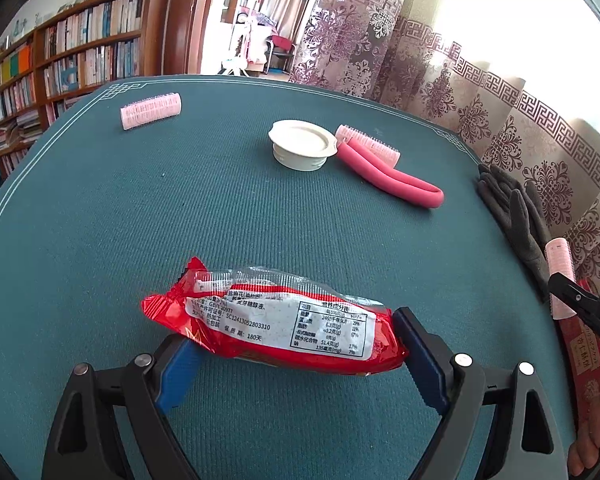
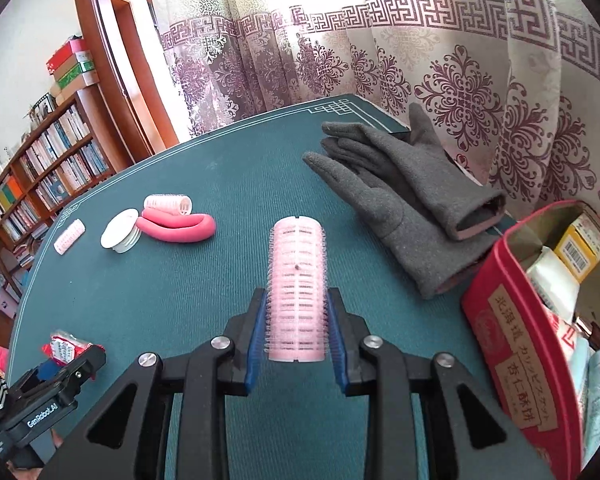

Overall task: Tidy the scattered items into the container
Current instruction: 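Carry the red packet and pink curler over the red tin and release both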

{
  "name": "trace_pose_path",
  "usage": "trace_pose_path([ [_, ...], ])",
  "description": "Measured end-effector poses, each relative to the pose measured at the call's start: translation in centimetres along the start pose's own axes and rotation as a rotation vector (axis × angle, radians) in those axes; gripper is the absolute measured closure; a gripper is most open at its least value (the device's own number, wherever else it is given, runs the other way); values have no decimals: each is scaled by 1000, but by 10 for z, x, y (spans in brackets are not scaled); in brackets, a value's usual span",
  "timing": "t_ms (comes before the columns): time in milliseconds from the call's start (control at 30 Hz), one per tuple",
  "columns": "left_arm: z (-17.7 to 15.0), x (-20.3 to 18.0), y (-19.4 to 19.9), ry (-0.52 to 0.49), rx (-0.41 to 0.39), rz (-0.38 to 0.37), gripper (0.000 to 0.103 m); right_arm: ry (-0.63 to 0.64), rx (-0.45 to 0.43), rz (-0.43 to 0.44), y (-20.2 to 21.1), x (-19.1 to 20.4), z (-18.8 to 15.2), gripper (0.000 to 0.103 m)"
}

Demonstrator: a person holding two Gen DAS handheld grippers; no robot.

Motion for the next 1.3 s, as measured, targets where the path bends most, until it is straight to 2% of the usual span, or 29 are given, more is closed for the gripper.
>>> trace_pose_path([
  [200, -4, -17, 7, -39, -2, -17, 13, -14, -62, -26, 52, -26, -11, 71],
  [400, -11, -37, 11, -88, 13, -32, 13, -72, -99, -103, 100, -83, -27, 71],
  [567, -20, -54, 12, -121, 32, -46, 13, -128, -54, -156, 115, -137, -43, 71],
  [733, -25, -73, 17, -153, 39, -59, 13, -251, -16, -230, 119, -195, -56, 71],
  [933, -27, -98, 24, -203, 40, -72, 13, -215, -51, -245, 130, -202, -55, 71],
  [1133, -25, -138, 34, -278, 30, -101, 13, -209, -46, -160, 126, -202, -61, 70],
  [1300, -23, -186, 44, -355, 25, -160, 13, -228, -97, -116, 139, -206, -63, 67],
])
Point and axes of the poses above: each gripper's, at about its wrist camera, not at the fingertips, and y roughly against the way its jaws point, x to its left, z to its top, the point moved 5 cm from there along -y, roughly the way its jaws point, and after that the axes turned 1 degree about -z, right-handed, at the moved point
